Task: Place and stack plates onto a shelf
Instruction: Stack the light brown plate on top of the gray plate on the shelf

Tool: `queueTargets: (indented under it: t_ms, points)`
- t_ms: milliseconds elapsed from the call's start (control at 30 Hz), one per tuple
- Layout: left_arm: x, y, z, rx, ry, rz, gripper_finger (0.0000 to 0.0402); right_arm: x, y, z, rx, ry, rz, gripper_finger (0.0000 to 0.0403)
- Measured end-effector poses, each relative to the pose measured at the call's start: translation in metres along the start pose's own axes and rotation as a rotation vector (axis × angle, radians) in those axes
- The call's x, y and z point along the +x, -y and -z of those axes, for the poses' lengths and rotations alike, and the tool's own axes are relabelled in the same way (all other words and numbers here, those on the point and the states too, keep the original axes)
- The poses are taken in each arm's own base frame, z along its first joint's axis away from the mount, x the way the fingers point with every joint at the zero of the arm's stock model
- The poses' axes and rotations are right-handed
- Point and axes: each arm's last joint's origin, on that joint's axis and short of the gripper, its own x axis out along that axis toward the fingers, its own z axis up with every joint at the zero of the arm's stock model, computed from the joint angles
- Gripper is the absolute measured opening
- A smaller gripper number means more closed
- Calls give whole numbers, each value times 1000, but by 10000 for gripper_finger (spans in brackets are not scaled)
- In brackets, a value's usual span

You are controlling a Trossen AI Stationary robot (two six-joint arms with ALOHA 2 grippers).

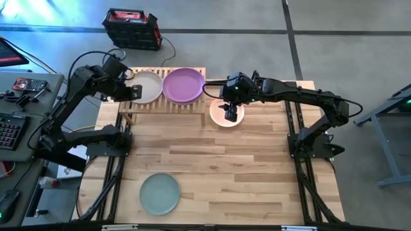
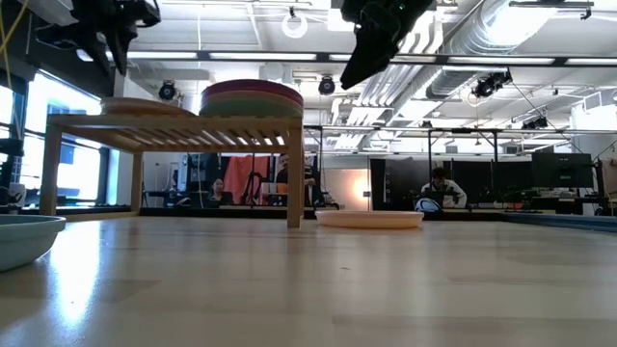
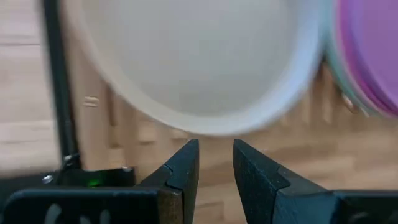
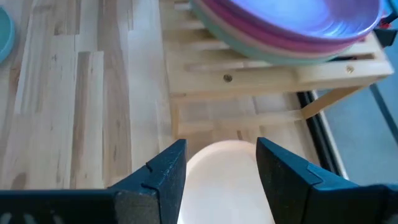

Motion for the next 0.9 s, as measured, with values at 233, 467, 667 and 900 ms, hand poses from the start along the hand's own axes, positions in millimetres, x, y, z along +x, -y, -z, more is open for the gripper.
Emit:
queueTargets:
  t_ms: [233, 467, 667, 900]
  points:
    - [-4, 22, 12, 221, -9, 197, 85, 0, -2, 10, 71, -98, -25, 173]
    - [-9, 55, 24, 457, 42, 415, 85, 21, -10, 37, 118, -185, -97, 173]
    - [-14, 72, 41, 584, 34, 521, 85, 41, -15, 62, 110, -215, -115, 173]
    - [-15, 82, 60, 654, -34, 557, 85, 63, -21, 90, -13, -196, -125, 173]
